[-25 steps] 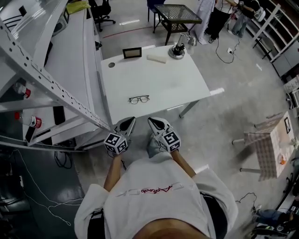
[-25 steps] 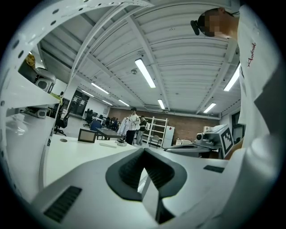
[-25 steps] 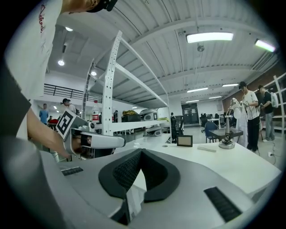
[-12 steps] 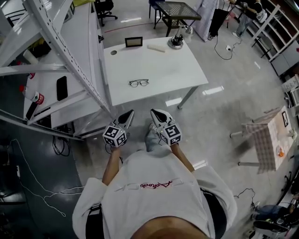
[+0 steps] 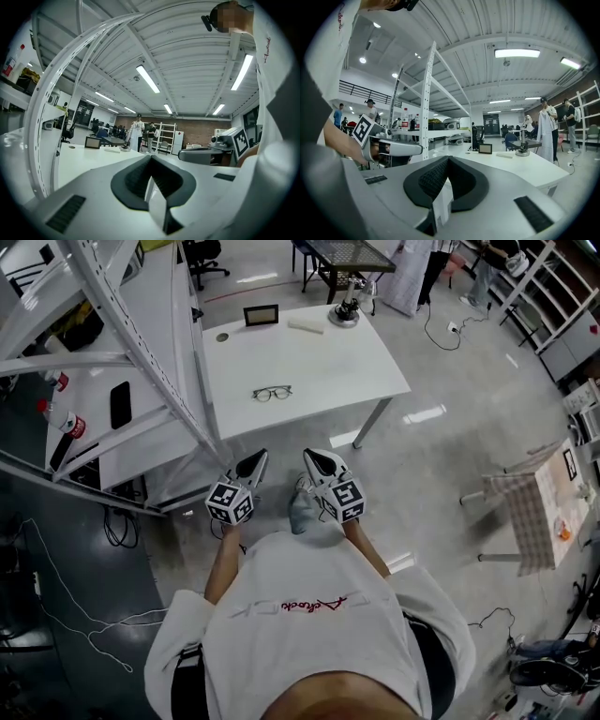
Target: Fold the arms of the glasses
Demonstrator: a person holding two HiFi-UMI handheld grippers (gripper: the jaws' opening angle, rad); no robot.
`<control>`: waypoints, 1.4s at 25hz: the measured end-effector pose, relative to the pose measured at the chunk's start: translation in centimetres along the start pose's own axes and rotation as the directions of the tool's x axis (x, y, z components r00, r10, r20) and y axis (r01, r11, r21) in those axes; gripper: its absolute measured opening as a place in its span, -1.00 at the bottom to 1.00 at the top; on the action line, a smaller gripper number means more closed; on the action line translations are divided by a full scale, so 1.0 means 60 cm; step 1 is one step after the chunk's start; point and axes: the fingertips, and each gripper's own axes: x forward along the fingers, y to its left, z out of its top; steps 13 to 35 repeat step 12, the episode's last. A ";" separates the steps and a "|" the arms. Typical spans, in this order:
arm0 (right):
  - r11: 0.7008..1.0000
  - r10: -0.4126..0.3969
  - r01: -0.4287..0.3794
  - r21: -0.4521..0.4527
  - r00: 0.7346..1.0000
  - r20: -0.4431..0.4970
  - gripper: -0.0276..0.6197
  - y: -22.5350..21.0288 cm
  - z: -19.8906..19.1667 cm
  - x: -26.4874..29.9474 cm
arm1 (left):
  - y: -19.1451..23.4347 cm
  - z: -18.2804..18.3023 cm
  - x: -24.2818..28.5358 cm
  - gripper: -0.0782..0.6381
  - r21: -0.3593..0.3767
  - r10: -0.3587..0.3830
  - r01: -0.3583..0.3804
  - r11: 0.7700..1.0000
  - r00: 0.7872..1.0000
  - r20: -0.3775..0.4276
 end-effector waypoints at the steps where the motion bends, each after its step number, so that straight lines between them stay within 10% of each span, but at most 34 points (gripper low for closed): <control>1: 1.000 -0.002 0.002 -0.001 1.000 0.001 -0.83 0.000 0.000 -0.002 | -0.002 -0.001 0.001 -0.70 0.000 -0.002 0.002 1.000 1.000 0.000; 35: 1.000 -0.004 0.004 -0.007 1.000 -0.004 -0.83 0.001 -0.003 -0.009 | -0.011 -0.002 0.000 -0.70 0.007 -0.008 0.008 1.000 1.000 0.000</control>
